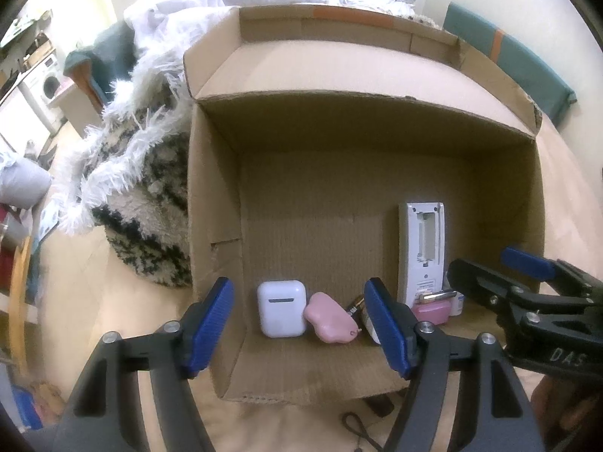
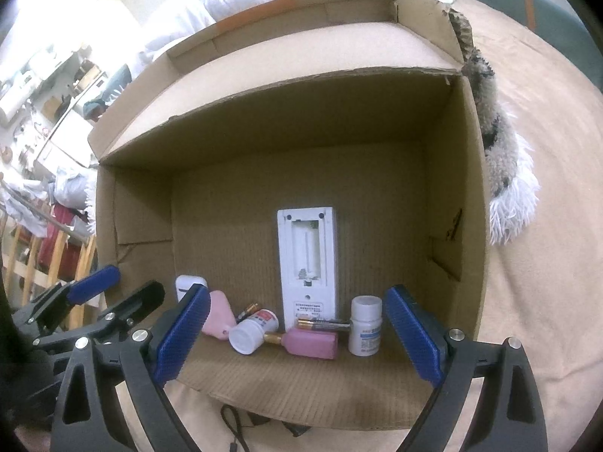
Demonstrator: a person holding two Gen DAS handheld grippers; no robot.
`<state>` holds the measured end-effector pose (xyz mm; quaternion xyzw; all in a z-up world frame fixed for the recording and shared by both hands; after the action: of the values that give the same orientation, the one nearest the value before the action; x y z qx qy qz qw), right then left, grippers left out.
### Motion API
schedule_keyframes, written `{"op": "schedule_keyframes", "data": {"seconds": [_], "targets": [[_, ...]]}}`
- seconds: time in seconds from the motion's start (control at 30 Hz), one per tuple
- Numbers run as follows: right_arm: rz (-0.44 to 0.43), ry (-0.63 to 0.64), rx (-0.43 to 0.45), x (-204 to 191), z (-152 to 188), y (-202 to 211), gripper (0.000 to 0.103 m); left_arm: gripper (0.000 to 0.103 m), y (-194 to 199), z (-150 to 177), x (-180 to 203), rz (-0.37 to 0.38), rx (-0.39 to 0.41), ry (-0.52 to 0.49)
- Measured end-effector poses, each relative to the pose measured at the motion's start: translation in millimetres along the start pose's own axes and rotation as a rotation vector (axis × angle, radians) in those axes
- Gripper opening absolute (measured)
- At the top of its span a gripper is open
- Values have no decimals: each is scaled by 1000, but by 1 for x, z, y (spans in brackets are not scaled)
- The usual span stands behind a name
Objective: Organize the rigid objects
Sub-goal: 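Withdraw both open tools from the box toward the remaining cables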
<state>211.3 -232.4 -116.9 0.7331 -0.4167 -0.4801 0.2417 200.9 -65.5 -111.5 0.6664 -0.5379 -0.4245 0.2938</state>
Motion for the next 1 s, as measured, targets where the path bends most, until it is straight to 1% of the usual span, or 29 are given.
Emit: {"op": "schedule_keyframes", "data": {"seconds": [0.2, 0.3, 0.43, 0.53, 0.67, 0.73, 0.87, 1.0], "targets": [[-4, -8, 23, 3, 2, 11, 100, 69, 10, 1, -8, 13, 18, 9], [-9, -19, 35, 3, 7, 19, 100, 69, 16, 4, -14, 3, 31, 18], [-10, -23, 41, 1, 13, 27, 100, 69, 19, 14, -20, 26, 1, 62], [-12, -22, 50, -1, 19, 35, 100, 69, 22, 24, -21, 33, -13, 66], [-8, -30, 51, -2, 33, 42, 100, 69, 28, 36, -26, 26, -12, 69], [-23, -50, 46, -2, 40, 42, 100, 69, 30, 42, -32, 28, -17, 84], [-25, -58, 35, -6, 55, 42, 100, 69, 31, 54, -42, 24, -38, 113], [-39, -71, 14, -8, 70, 40, 100, 69, 30, 65, -56, -9, -57, 144]]}}
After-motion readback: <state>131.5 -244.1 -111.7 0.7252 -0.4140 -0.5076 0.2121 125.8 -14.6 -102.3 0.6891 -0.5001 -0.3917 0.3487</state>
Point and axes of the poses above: each gripper's, at about its wrist camera, not at the fingertips, and y roughly against the way its jaws point, x to its right, z to its underside, the point moved 4 cm from there along -y, roughly the way its jaws point, and after that the axes turned 15 degrees about -z, right-handed, at the moved point
